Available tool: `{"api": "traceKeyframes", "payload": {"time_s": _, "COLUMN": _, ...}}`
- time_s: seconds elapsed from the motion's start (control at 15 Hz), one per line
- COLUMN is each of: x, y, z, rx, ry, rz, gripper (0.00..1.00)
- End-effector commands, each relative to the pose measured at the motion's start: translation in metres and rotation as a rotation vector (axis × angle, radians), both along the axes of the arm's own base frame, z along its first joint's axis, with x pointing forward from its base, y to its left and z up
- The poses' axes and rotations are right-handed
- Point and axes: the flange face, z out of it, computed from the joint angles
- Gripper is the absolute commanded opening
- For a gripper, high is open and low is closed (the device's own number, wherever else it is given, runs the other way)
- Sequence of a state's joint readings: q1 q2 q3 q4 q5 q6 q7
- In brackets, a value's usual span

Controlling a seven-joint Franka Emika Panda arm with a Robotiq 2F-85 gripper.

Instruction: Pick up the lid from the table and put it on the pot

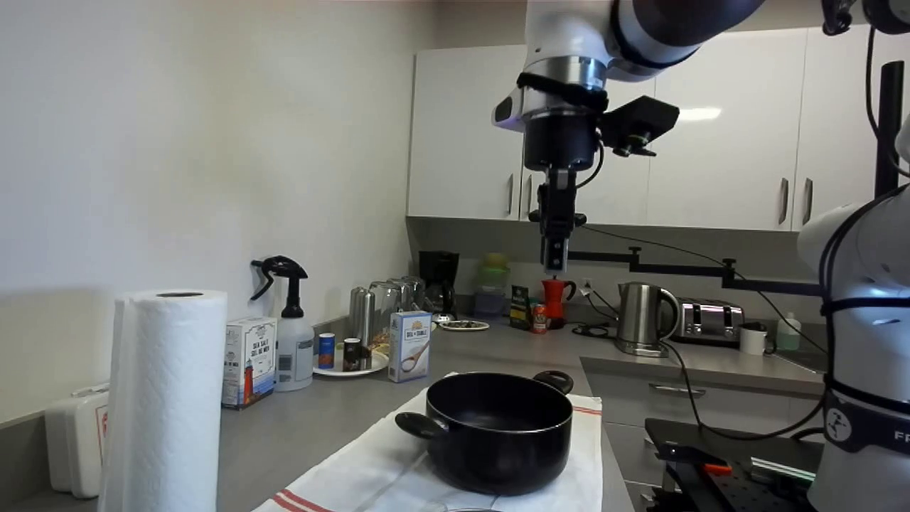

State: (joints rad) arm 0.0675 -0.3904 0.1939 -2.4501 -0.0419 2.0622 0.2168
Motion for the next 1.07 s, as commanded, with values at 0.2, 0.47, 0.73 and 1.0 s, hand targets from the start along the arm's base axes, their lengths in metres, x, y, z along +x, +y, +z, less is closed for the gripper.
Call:
{"api": "traceKeyframes", "payload": {"time_s": 0.2, "x": 0.016, "y": 0.032, "z": -0.074, "rx": 0.053, "ry": 0.077, "rz": 0.122, "gripper": 1.0}}
{"api": "traceKeyframes", "payload": {"time_s": 0.47, "x": 0.015, "y": 0.05, "z": -0.113, "rx": 0.057, "ry": 0.092, "rz": 0.187, "gripper": 1.0}}
{"api": "traceKeyframes", "payload": {"time_s": 0.73, "x": 0.014, "y": 0.062, "z": -0.151, "rx": 0.072, "ry": 0.104, "rz": 0.228, "gripper": 1.0}}
{"api": "traceKeyframes", "payload": {"time_s": 1.0, "x": 0.015, "y": 0.068, "z": -0.188, "rx": 0.092, "ry": 0.118, "rz": 0.263, "gripper": 1.0}}
